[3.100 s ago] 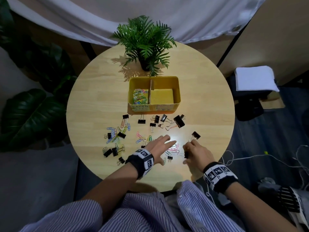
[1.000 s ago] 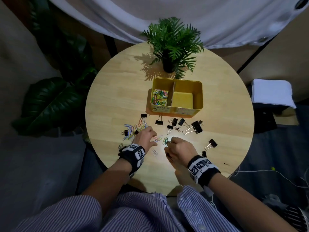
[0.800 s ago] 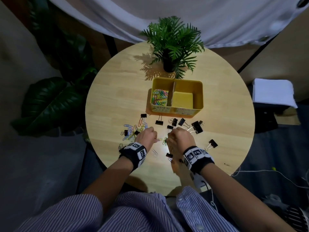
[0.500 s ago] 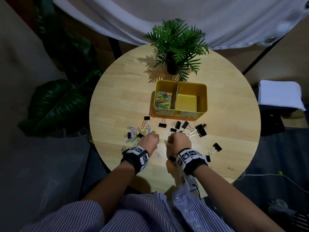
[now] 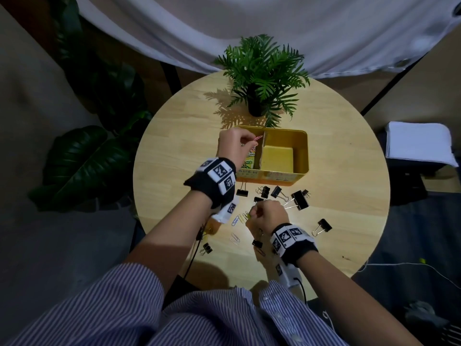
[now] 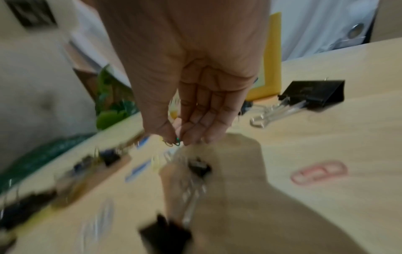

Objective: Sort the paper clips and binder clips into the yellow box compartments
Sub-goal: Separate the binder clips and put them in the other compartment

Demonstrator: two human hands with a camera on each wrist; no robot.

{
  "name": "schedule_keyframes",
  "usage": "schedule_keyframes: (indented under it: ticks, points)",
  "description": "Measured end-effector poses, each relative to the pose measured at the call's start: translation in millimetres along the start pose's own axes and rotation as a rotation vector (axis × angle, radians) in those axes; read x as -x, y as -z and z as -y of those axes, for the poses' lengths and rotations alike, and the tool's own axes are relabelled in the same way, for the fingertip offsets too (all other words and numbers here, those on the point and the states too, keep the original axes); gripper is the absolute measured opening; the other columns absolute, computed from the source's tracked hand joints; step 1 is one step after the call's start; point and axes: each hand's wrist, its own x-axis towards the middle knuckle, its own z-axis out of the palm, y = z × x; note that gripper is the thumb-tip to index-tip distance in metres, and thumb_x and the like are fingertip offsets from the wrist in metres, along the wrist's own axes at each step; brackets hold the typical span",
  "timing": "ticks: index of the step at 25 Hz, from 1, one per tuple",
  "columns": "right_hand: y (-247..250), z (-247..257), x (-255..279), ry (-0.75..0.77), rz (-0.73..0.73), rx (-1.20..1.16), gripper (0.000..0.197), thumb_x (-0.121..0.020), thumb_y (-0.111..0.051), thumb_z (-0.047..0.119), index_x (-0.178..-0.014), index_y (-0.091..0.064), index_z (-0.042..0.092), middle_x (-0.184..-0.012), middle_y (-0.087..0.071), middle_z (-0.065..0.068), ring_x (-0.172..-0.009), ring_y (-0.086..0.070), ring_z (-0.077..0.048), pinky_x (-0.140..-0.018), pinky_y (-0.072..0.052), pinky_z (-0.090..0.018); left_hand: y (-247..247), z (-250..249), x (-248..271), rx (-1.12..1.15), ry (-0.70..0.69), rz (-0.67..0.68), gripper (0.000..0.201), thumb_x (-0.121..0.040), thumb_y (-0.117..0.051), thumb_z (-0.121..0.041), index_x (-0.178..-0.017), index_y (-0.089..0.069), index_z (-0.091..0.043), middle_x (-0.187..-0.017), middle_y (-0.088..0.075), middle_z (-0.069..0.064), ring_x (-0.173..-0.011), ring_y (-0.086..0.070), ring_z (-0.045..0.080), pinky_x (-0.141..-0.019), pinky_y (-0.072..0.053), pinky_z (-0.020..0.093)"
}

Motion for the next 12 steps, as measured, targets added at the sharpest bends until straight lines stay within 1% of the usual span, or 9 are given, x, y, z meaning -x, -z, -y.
schedule_keyframes:
  ticks: [2, 3, 4, 5, 6, 8, 10, 11, 12]
  points:
    - [17.1, 5.0, 0.1, 0.086, -0.077, -0.162, 0.015, -0.078, -0.06, 0.011, -0.071, -0.066, 0.023, -0.072, -0.066, 0.007, -0.072, -0.064, -0.013, -0.068, -0.054, -0.027, 4.6, 10.4, -1.8, -0.127, -0.011, 0.041, 0.03, -0.088, -0.067, -0.012, -0.117, -0.066, -0.004, -0.119, -0.067, 0.013, -0.11, -0.063, 0.023, -0.099, -0.05, 0.032]
    - [28.6, 12.2, -3.2, 0.125, -0.137, -0.265, 0.014, -0.08, -0.061, 0.01, -0.074, -0.067, 0.021, -0.073, -0.067, 0.007, -0.07, -0.063, -0.009, -0.069, -0.055, -0.025, 7.9, 22.6, 4.6, -0.143, -0.003, 0.013, 0.03, -0.089, -0.064, -0.01, -0.118, -0.065, -0.005, -0.121, -0.066, 0.013, -0.112, -0.061, 0.024, -0.101, -0.05, 0.035]
    - [41.3, 21.6, -11.1, 0.161, -0.204, -0.345, 0.013, -0.082, -0.062, 0.009, -0.077, -0.068, 0.019, -0.074, -0.066, 0.007, -0.069, -0.061, -0.004, -0.068, -0.054, -0.018, 11.3, 39.7, 14.5, -0.141, 0.028, -0.024, 0.028, -0.089, -0.063, -0.008, -0.117, -0.065, -0.006, -0.119, -0.066, 0.012, -0.11, -0.062, 0.023, -0.098, -0.052, 0.036]
    - [55.0, 33.2, -19.9, 0.191, -0.265, -0.395, 0.011, -0.084, -0.063, 0.009, -0.08, -0.068, 0.017, -0.076, -0.065, 0.007, -0.07, -0.059, -0.001, -0.066, -0.051, -0.011, 14.8, 58.6, 28.6, -0.146, 0.087, -0.036, 0.025, -0.09, -0.062, -0.006, -0.114, -0.066, -0.008, -0.116, -0.067, 0.01, -0.105, -0.063, 0.022, -0.095, -0.054, 0.034]
    - [68.4, 45.3, -29.7, 0.224, -0.327, -0.412, 0.009, -0.085, -0.063, 0.009, -0.084, -0.069, 0.015, -0.079, -0.066, 0.006, -0.071, -0.059, 0.0, -0.066, -0.051, -0.01, 18.9, 77.3, 44.7, -0.162, 0.165, -0.009, 0.023, -0.089, -0.062, -0.006, -0.111, -0.068, -0.009, -0.112, -0.068, 0.009, -0.101, -0.065, 0.021, -0.092, -0.055, 0.033]
    - [85.9, 66.0, -45.2, 0.307, -0.51, -0.306, 0.009, -0.086, -0.063, 0.011, -0.093, -0.069, 0.012, -0.09, -0.068, -0.001, -0.079, -0.061, -0.009, -0.071, -0.053, -0.018, 25.7, 108.4, 75.3, -0.236, 0.321, 0.139, 0.019, -0.086, -0.069, -0.012, -0.104, -0.071, -0.012, -0.106, -0.072, 0.008, -0.093, -0.067, 0.019, -0.086, -0.056, 0.031]
    - [80.8, 76.0, -52.1, 0.447, -0.675, -0.067, 0.014, -0.084, -0.062, 0.01, -0.098, -0.066, 0.01, -0.098, -0.064, -0.006, -0.088, -0.058, -0.017, -0.07, -0.046, -0.024, 28.8, 127.9, 96.9, -0.358, 0.384, 0.286, 0.027, -0.078, -0.078, -0.023, -0.102, -0.071, -0.015, -0.105, -0.071, 0.004, -0.091, -0.067, 0.02, -0.081, -0.056, 0.031]
    - [69.0, 77.5, -50.8, 0.536, -0.655, 0.065, 0.015, -0.082, -0.062, 0.007, -0.097, -0.065, 0.008, -0.099, -0.062, -0.008, -0.09, -0.057, -0.021, -0.069, -0.044, -0.025, 27.5, 133.5, 103.2, -0.42, 0.38, 0.359, 0.034, -0.074, -0.081, -0.027, -0.105, -0.069, -0.017, -0.108, -0.067, 0.003, -0.094, -0.065, 0.022, -0.082, -0.056, 0.033]
    - [50.8, 78.1, -47.7, 0.626, -0.544, 0.178, 0.015, -0.081, -0.061, 0.003, -0.095, -0.065, 0.006, -0.098, -0.06, -0.01, -0.09, -0.057, -0.024, -0.068, -0.045, -0.028, 26.8, 138.3, 107.9, -0.469, 0.366, 0.42, 0.041, -0.073, -0.082, -0.03, -0.109, -0.067, -0.018, -0.112, -0.061, 0.003, -0.098, -0.062, 0.024, -0.083, -0.055, 0.035]
